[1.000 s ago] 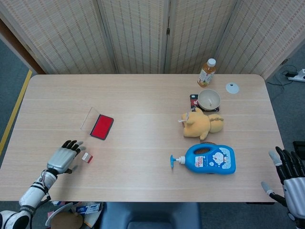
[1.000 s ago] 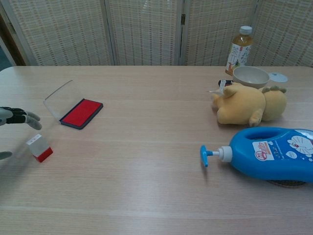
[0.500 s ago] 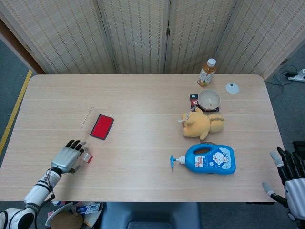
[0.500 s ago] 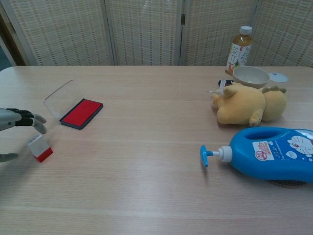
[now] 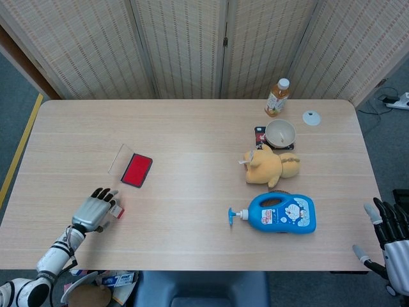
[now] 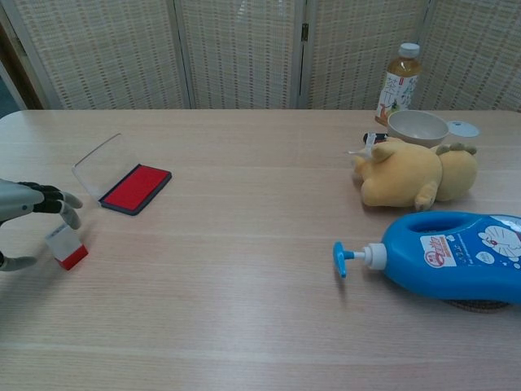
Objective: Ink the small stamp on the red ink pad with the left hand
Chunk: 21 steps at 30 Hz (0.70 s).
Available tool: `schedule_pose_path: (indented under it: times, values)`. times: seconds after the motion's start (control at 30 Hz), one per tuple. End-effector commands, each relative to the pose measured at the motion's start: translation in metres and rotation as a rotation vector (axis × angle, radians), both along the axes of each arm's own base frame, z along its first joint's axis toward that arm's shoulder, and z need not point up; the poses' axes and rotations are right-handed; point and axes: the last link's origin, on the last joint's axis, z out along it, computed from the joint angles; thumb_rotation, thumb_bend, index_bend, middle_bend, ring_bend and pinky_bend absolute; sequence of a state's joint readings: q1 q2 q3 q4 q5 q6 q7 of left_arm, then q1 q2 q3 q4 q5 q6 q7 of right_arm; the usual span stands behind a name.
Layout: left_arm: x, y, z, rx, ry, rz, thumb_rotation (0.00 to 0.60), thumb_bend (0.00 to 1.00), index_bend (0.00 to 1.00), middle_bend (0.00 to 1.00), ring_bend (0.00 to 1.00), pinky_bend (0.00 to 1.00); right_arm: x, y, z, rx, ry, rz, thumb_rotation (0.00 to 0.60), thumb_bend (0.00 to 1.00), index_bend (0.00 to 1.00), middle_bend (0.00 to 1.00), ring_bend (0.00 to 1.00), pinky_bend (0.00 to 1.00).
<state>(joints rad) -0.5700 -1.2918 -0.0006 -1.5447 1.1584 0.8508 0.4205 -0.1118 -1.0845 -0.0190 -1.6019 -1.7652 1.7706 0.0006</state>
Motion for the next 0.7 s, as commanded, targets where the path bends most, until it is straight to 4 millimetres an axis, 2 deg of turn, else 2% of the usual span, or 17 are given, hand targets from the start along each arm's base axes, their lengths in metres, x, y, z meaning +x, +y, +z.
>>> schedule_pose_path:
  times: [0.03, 0.7]
  values:
    - [0.0009, 0.0000, -0.0008, -0.002, 0.001, -0.003, 0.600, 0.34, 0.23, 0.09, 0.00, 0.06, 0.0001, 0.0000, -0.0001, 0.000, 0.001, 0.000, 0.600, 0.20, 0.00, 0.00, 0.00, 0.00]
    - [-0.0010, 0.0025, -0.0036, 0.003, 0.012, -0.007, 0.600, 0.34, 0.31, 0.15, 0.00, 0.06, 0.0002, 0.0009, 0.0003, -0.004, 0.000, 0.002, 0.600, 0.20, 0.00, 0.00, 0.00, 0.00]
